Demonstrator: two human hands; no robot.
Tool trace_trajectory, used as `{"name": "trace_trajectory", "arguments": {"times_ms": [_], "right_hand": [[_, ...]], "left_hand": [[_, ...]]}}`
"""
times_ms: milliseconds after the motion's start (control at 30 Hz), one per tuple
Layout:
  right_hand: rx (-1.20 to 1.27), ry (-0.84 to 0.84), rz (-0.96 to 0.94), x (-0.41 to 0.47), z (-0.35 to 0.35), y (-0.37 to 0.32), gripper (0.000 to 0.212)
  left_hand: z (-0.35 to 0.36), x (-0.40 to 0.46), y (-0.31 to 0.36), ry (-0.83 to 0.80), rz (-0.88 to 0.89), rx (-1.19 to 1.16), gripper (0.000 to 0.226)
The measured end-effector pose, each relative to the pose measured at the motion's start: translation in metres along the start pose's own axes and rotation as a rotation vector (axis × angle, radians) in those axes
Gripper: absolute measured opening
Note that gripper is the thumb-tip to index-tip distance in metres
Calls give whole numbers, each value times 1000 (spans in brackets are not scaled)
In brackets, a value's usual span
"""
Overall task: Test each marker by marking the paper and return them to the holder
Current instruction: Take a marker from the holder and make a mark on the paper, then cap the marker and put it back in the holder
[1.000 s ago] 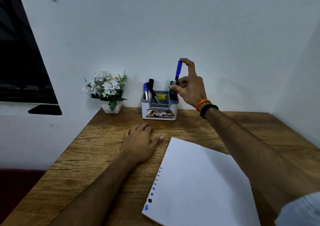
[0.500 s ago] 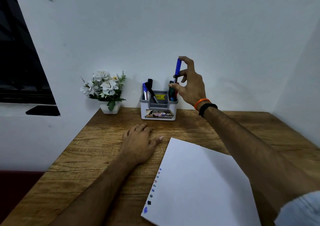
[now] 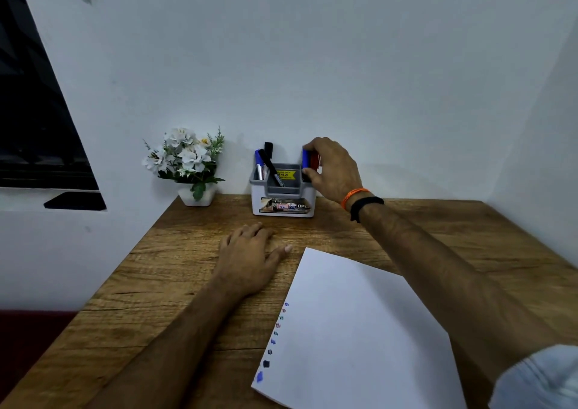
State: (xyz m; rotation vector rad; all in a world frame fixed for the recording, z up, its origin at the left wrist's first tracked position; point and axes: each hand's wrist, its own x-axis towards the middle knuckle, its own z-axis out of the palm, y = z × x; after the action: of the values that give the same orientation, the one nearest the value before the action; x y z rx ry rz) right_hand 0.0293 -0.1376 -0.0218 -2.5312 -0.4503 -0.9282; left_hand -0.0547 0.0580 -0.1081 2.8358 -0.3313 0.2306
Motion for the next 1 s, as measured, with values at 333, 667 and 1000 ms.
{"name": "trace_trajectory", "arguments": {"times_ms": [333,667,1000], "right_hand": [[139,135,31,6,-5,-8,39],[119,-69,35,22,21,-47,29],[-139,-209,138,53,54,-53,36]], "left_hand": [[-2,-1,1,5,-2,-7,66],[-2,-2,1,18,3,-5,66],[-2,-2,0,17,11,-23,68]]}}
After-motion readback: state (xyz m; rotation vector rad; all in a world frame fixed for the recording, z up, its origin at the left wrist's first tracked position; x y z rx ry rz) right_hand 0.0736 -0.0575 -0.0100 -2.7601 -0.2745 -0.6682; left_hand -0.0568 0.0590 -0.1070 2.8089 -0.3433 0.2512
